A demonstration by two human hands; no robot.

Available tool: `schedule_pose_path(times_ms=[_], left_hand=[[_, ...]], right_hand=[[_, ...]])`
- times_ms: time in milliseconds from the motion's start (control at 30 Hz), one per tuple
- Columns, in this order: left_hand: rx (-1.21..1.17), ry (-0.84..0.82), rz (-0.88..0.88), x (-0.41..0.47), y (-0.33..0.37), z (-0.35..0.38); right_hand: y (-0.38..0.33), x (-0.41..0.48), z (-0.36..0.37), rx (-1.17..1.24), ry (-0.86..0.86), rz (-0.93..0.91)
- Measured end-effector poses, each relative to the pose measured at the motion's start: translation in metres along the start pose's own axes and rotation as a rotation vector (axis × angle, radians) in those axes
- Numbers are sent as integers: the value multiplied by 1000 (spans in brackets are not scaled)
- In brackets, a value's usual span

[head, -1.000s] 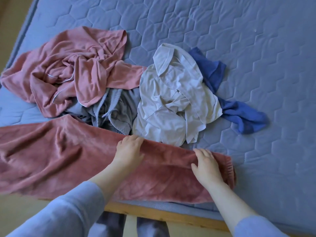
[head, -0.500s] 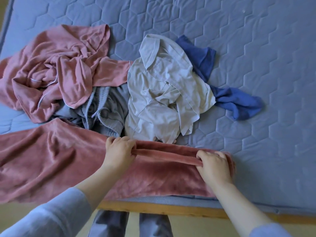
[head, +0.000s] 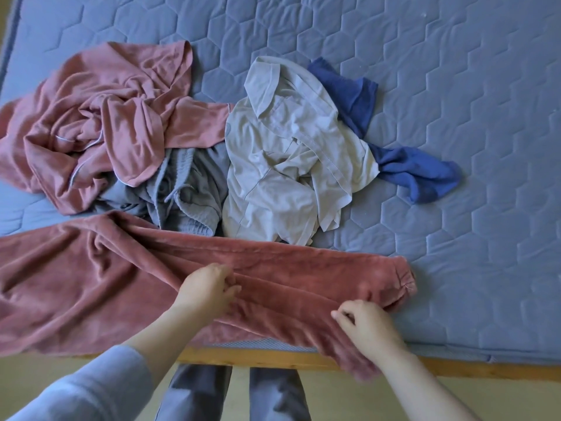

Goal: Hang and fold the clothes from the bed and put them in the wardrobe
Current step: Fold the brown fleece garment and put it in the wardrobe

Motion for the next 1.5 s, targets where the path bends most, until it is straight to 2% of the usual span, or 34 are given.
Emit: schedule_pose_path(times_ms=[133,367,533,633,800,1067,1400,1500], left_hand=[[-41,157,95,16,10,-19],[132,176,204,46,28,-19],[219,217,257,52,34,-19],[251,214,220,60,32,-16],[296,179,206,66,32,-15],[298,151,196,65,30,-15],[391,86,222,77,34,1],[294,106,236,78,38,-7]], right_hand=[[-9,27,-25,6,213,-24],[-23,69,-25,-110,235,-128],[-21,81,-16,-213,222,-115],[-20,85,-16,-246,231,-126],[-19,83,-24,-170,264,-166],[-21,58,-65,-77,510,-256],[-25,52,-76,-63,553,-315],[-19,54,-73,-83,523,-290]])
Point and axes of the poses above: each hand's wrist, its own x-axis towards the middle knuckle, its own z-axis out of the palm, y = z × x, the point moved 10 cm from there along x, towards the middle knuckle, and after that the axes turned 7 degrees about y, right-handed, at the moved point
